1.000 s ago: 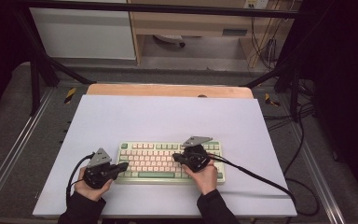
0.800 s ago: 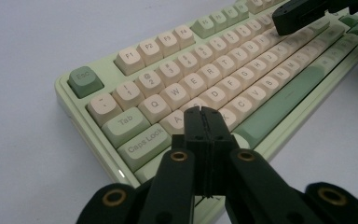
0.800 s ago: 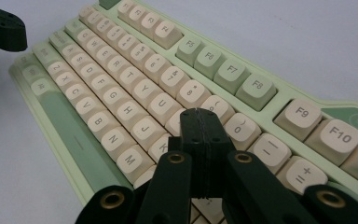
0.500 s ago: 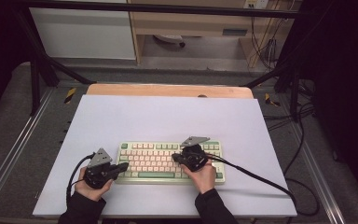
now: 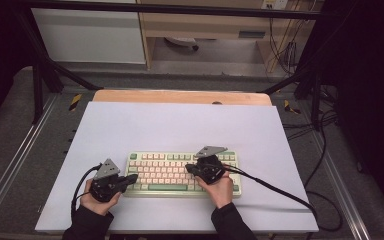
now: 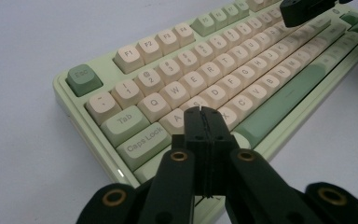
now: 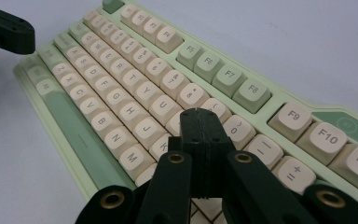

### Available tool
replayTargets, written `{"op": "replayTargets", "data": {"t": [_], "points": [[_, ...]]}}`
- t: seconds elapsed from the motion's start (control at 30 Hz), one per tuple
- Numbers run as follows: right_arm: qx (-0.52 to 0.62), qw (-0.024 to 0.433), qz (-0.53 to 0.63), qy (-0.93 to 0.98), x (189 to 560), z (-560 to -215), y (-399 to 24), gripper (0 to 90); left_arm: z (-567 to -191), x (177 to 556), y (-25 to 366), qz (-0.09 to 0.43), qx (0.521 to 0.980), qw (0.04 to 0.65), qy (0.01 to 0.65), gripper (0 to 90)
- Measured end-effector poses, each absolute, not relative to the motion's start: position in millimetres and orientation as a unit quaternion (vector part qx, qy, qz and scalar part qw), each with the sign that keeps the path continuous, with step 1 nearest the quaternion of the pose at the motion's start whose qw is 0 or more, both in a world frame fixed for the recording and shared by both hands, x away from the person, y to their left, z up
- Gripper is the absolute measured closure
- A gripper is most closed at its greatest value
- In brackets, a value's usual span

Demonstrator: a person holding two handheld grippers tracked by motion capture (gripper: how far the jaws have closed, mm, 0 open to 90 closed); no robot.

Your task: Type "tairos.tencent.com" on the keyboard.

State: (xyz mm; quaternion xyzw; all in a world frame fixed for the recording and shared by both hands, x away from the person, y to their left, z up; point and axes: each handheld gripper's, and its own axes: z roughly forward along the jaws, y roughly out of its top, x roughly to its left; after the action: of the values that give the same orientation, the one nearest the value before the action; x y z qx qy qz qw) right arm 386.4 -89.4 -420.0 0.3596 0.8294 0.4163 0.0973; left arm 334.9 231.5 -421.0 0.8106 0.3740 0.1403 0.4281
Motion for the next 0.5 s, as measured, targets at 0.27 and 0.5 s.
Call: {"op": "replayTargets", "data": {"t": [0.27, 0.5], "points": [[0.348, 0.098, 0.425, 0.830, 377, -410, -93, 90.0, -421, 335, 232, 0.140, 0.810, 0.429, 0.375, 89.9], [0.344, 0.098, 0.431, 0.828, 373, -404, -95, 90.0, -421, 336, 232, 0.139, 0.809, 0.430, 0.377, 90.0]]}}
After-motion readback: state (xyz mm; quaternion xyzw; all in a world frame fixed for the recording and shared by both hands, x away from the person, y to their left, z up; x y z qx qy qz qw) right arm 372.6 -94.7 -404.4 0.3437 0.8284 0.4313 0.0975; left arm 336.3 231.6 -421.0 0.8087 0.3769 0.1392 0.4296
